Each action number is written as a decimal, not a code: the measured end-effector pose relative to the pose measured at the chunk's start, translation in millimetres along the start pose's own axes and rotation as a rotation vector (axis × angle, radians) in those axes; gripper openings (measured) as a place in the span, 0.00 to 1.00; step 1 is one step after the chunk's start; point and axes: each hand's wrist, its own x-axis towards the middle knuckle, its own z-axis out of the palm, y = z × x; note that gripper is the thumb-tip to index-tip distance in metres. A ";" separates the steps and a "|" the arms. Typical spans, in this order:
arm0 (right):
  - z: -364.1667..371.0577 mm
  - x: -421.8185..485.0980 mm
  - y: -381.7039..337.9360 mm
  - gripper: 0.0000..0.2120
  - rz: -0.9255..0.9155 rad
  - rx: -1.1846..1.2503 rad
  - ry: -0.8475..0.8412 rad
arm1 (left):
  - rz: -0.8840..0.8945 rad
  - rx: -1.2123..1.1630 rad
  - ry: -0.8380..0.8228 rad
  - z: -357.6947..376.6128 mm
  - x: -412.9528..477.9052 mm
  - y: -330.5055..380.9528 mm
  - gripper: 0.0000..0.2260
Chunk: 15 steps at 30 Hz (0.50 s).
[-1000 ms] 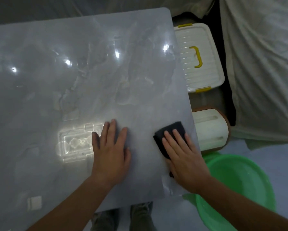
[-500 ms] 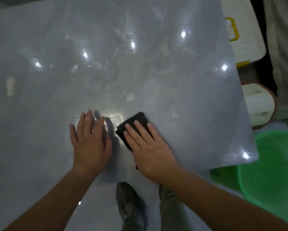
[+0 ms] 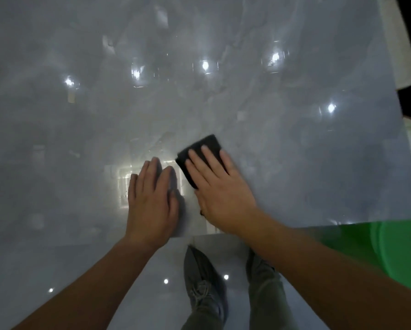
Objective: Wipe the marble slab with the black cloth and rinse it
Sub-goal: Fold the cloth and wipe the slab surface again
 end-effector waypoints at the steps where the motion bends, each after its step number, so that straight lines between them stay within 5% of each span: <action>1: 0.6 -18.3 5.8 0.31 -0.048 0.006 -0.019 | 0.003 -0.010 -0.005 -1.8 -3.3 -2.0 0.21; 4: 1.6 -54.8 61.6 0.31 0.057 -0.008 -0.036 | 0.019 -0.021 -0.021 -4.3 -10.7 -4.4 0.20; 9: -11.1 -27.5 91.0 0.33 0.732 0.106 0.039 | 0.051 -0.019 -0.058 0.5 -20.4 -5.7 0.22; 12: -2.3 -14.0 2.7 0.40 0.389 0.083 0.040 | 0.059 -0.017 -0.054 0.8 -22.7 -3.9 0.23; 15: 7.5 -34.2 -50.8 0.32 0.092 0.081 0.002 | 0.071 -0.008 -0.036 0.0 -25.2 -3.1 0.24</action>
